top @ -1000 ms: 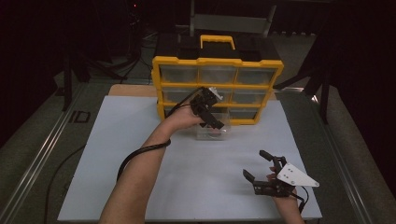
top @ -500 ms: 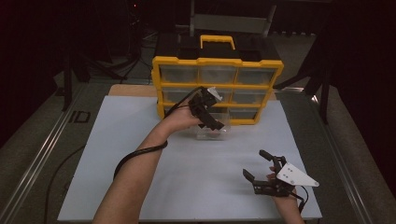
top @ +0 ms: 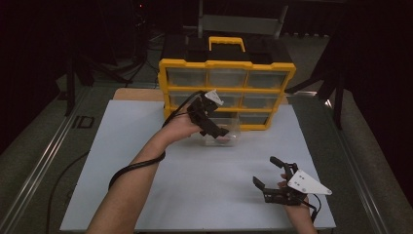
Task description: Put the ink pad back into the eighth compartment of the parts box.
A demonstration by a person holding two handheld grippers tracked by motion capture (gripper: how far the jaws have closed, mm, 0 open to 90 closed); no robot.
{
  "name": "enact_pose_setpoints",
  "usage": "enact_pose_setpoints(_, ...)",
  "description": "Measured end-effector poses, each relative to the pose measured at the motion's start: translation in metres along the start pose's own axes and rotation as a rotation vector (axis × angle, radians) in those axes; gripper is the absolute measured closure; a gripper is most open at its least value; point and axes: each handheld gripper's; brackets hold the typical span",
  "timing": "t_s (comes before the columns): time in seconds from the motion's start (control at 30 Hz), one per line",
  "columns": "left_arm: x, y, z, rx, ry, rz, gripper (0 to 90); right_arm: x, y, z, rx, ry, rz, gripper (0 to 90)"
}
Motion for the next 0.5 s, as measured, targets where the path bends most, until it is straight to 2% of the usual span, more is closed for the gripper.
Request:
enact_pose_setpoints(0.13, 0.017, 0.001, -0.003, -0.007, 0.029, 0.006, 0.1, -0.002, -0.001, 0.000, 0.003, -0.002, 0.002, 11.6)
enact_pose_setpoints(0.37, 0.034, 0.006, -0.012, -0.017, 0.037, 0.025, 0.1, -0.001, -0.001, 0.000, -0.001, 0.000, 0.004, 11.6)
enact_pose_setpoints(0.5, 0.043, 0.007, -0.020, -0.004, 0.051, 0.024, 0.1, -0.001, -0.001, 0.001, 0.003, 0.001, 0.002, 11.6)
Point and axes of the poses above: each handheld gripper's, and its own axes: x roughly backward along the jaws, z roughly out of its top, y roughly to its right, and after that the axes turned 14 degrees about z, right-handed
